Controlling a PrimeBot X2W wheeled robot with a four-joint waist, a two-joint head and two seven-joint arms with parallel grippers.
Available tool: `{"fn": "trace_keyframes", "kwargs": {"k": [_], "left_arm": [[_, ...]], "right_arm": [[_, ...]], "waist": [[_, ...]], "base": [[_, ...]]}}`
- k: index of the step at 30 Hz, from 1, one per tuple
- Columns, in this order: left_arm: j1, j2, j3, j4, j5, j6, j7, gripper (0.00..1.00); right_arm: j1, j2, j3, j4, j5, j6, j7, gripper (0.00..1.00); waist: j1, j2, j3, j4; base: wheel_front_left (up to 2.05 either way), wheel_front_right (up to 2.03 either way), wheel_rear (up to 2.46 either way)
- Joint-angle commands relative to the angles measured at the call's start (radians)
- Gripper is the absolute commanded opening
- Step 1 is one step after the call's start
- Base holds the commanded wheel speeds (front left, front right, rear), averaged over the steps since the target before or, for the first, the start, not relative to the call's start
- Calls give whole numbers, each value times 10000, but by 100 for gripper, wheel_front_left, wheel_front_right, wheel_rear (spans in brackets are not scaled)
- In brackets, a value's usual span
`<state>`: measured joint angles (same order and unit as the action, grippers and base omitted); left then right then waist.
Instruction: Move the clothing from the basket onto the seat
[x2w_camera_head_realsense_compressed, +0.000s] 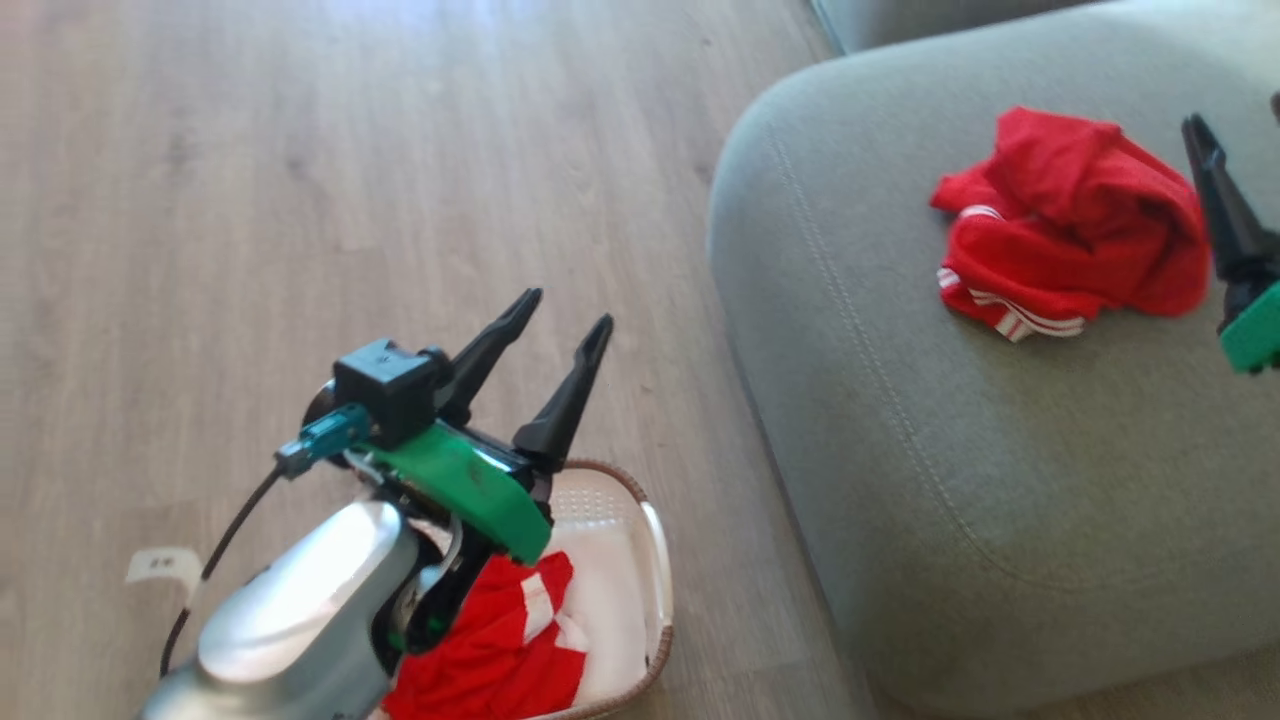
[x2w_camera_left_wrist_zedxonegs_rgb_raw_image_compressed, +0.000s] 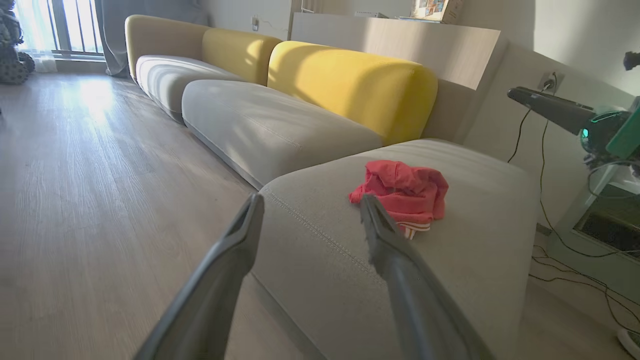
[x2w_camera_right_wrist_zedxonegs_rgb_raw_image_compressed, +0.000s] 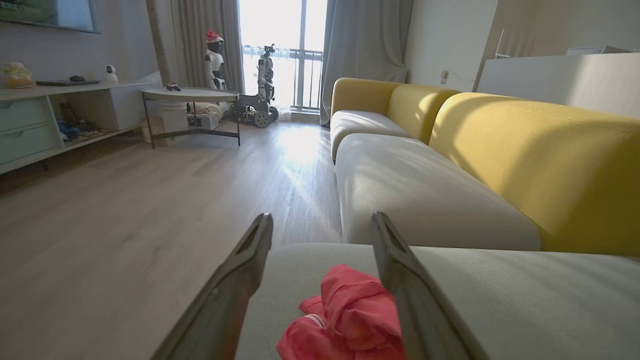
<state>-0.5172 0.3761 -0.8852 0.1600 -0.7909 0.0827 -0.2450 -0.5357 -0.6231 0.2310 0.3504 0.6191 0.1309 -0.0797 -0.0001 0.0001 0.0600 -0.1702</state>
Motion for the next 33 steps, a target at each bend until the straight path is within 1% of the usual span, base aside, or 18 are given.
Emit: {"fn": "trace_keyframes", "kwargs": {"k": [1, 5, 8, 12, 17, 20, 25, 27, 29, 33], "left_arm": [[-66, 378, 752, -385, -59, 221, -124, 100], [345, 564, 1171, -518, -28, 393, -151, 100], [661, 752, 1480, -592, 46, 528, -160, 100], [1066, 907, 2023, -731, 171, 738, -164, 100], [1684, 908, 2738, -926, 337, 922, -166, 100], [2109, 842, 3215, -1026, 442, 1027, -166, 100], [3023, 511, 4111, -1326, 680, 1143, -167, 100], [3398, 393, 4424, -1407, 882, 1194, -167, 100], [3572, 341, 4585, -1436, 999, 1221, -167, 100], [4144, 86, 5190, -1516, 1496, 1233, -167, 100]], "right_arm": [[668, 190, -531, -960, -347, -2, -87, 100], [1675, 859, -1313, -2038, -922, -2, -2, 100], [2260, 1335, -1676, -2731, -1262, -2, 138, 100], [2900, 1817, -2118, -3401, -1713, -2, 290, 100], [3849, 2486, -2614, -4098, -2143, -2, 116, 100], [4429, 2892, -2693, -4394, -2267, -2, -109, 100], [5213, 3351, -2513, -4580, -2355, -2, -652, 100], [5435, 3558, -2450, -4525, -2374, -2, -863, 100], [5519, 3629, -2413, -4462, -2405, -2, -976, 100], [5812, 4026, -2340, -4185, -2765, -2, -1379, 100]], "waist": [[1, -1, -364, 538], [1, -1, -480, 901], [1, -1, -536, 1099], [1, -1, -593, 1342], [1, -1, -652, 1619], [1, -1, -689, 1721], [1, -1, -722, 1785], [1, -1, -731, 1781], [1, -1, -731, 1780], [1, -1, -737, 1812]], "base": [[0, 0, 0], [0, 0, 0], [0, 0, 0], [0, 0, 0], [0, 0, 0], [0, 0, 0], [0, 0, 0], [0, 0, 0], [0, 0, 0], [0, 0, 0]]}}
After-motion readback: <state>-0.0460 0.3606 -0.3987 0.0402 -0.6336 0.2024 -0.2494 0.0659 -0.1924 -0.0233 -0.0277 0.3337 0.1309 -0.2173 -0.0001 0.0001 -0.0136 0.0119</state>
